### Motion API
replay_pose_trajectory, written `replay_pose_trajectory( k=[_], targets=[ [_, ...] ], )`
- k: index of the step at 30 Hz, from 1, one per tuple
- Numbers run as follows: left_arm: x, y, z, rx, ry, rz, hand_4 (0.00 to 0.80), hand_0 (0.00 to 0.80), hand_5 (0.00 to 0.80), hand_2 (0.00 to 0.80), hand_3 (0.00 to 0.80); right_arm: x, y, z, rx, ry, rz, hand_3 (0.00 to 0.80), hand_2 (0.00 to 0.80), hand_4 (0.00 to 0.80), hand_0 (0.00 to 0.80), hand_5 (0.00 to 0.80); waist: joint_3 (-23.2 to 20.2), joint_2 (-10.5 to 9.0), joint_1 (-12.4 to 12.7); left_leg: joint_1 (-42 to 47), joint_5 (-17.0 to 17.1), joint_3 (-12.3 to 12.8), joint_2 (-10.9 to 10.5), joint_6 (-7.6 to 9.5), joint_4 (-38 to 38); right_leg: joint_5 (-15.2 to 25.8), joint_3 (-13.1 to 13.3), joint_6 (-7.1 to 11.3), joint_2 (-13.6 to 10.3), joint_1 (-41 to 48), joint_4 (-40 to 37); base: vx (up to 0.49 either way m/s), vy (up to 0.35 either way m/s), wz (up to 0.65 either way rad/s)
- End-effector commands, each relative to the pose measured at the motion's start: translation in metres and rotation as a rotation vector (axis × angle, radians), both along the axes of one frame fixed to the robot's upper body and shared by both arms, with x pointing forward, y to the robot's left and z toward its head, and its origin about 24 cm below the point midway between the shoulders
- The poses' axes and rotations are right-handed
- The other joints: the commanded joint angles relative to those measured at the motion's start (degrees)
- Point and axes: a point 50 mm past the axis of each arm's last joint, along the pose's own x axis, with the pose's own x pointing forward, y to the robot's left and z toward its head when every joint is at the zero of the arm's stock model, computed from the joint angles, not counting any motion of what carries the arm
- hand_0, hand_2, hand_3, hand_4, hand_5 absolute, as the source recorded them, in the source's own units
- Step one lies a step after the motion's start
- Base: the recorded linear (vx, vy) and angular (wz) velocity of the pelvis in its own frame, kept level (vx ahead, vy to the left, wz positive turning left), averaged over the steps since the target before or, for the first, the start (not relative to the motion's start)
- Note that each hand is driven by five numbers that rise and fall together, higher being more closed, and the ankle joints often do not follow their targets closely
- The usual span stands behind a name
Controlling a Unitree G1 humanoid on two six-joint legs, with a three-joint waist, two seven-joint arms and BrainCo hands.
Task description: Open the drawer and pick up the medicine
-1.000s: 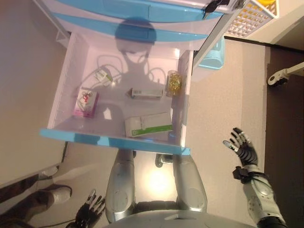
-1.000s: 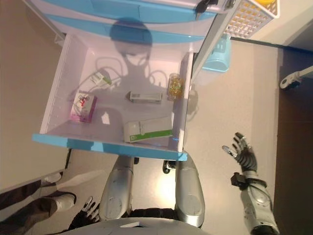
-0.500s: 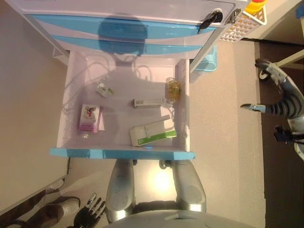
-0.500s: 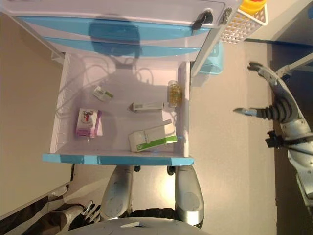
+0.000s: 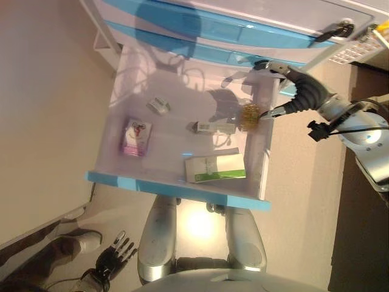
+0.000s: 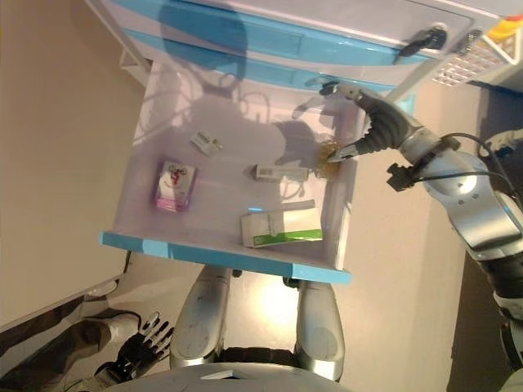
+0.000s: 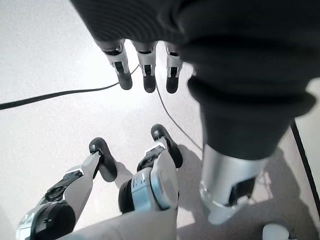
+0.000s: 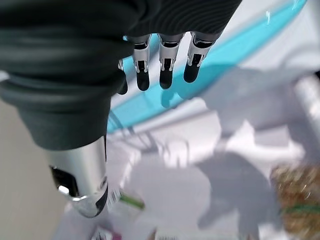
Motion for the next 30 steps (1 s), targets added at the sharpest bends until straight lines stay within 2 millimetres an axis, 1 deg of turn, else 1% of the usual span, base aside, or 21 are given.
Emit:
replay_pose_trajectory(
  k=[1,2,6,8,10,13,17,21,26,30],
  targets=[
    [-0.020,0.005,-0.001,0.017,0.061,-0.019,0.000,0.000,0.000,0.000,0.000,0.014,0.010,0.001,0.011,-0.023,0.010,0.000,0.000,0.000,0.000,0.000,-2.0,0.27,1.7,4.9,-0.2,3.0,-1.6,3.82,-10.9,7.2,0.1,2.16,0.2,-3.4,1.0,-0.016,-0.003,0.15],
    [-0.018,0.005,-0.001,0.016,0.058,-0.020,0.000,0.000,0.000,0.000,0.000,0.017,0.011,-0.002,0.010,-0.015,0.003,0.000,0.000,0.000,0.000,0.000,-2.0,0.36,1.8,4.7,-0.2,3.0,-1.7,3.83,-10.8,7.1,0.0,2.10,0.2,-3.5,0.8,-0.015,-0.005,0.16],
    [-0.008,-0.002,-0.002,0.009,0.046,-0.061,0.000,0.000,0.000,0.000,0.000,0.042,0.010,-0.026,0.012,0.061,-0.090,0.000,0.000,0.000,0.000,0.000,-2.0,1.31,3.2,3.2,-0.1,2.4,-2.3,3.76,-10.3,6.8,-0.7,1.63,-0.2,-4.0,-0.2,-0.014,0.002,0.15],
    [-0.005,-0.006,-0.002,0.003,0.037,-0.077,0.000,0.000,0.000,0.000,0.000,0.050,0.008,-0.036,-0.025,0.075,-0.130,0.000,0.000,0.000,0.000,0.000,-2.0,1.88,3.7,2.7,0.0,2.2,-2.4,3.77,-10.3,6.7,-0.9,1.42,-0.2,-4.6,-0.1,-0.018,0.017,0.12],
    [-0.002,-0.009,-0.002,-0.005,0.028,-0.086,0.000,0.000,0.000,0.000,0.000,0.058,0.004,-0.048,-0.036,0.117,-0.186,0.000,0.000,0.000,0.000,0.000,-2.0,2.44,4.2,2.1,0.2,2.1,-2.5,3.80,-10.3,6.5,-1.2,1.17,-0.4,-5.2,-0.2,-0.024,0.026,0.08],
    [0.001,-0.014,-0.002,-0.014,0.023,-0.096,0.000,0.000,0.000,0.000,0.000,0.067,-0.005,-0.059,-0.023,0.173,-0.258,0.000,0.000,0.000,0.000,0.000,-2.0,3.32,4.7,1.5,0.3,1.8,-2.7,3.74,-10.3,6.3,-1.3,0.83,-0.5,-5.9,-0.1,-0.025,0.038,0.03],
    [0.003,-0.018,-0.003,-0.022,0.024,-0.100,0.000,0.000,0.000,0.000,0.000,0.073,-0.012,-0.071,-0.017,0.224,-0.327,0.000,0.000,0.000,0.000,0.000,-2.0,3.94,5.0,0.9,0.4,1.7,-2.9,3.63,-10.3,6.1,-1.4,0.57,-0.5,-6.6,0.1,-0.008,0.016,0.01],
    [0.006,-0.022,-0.003,-0.032,0.014,-0.109,0.000,0.000,0.000,0.000,0.000,0.075,-0.013,-0.082,-0.027,0.268,-0.355,0.000,0.000,0.000,0.000,0.000,-2.0,4.45,5.1,0.6,0.5,1.9,-2.9,3.64,-10.5,6.0,-1.4,0.38,-0.5,-7.2,0.2,-0.020,0.031,0.05],
    [0.012,-0.030,-0.004,-0.049,-0.006,-0.125,0.000,0.000,0.000,0.000,0.000,0.075,-0.009,-0.097,-0.036,0.300,-0.364,0.000,0.000,0.000,0.000,0.000,-2.0,5.17,4.9,0.5,0.7,2.1,-3.1,3.47,-10.8,5.7,-1.2,0.13,-0.6,-7.6,0.0,-0.016,0.035,0.02],
    [0.015,-0.035,-0.005,-0.061,-0.010,-0.122,0.000,0.000,0.000,0.000,0.000,0.074,-0.005,-0.102,-0.004,0.323,-0.361,0.000,0.000,0.000,0.000,0.000,-2.0,5.51,4.7,0.6,0.7,2.2,-3.2,3.39,-10.9,5.5,-0.9,-0.02,-0.5,-7.7,-0.3,-0.011,0.018,0.00]
  ],
)
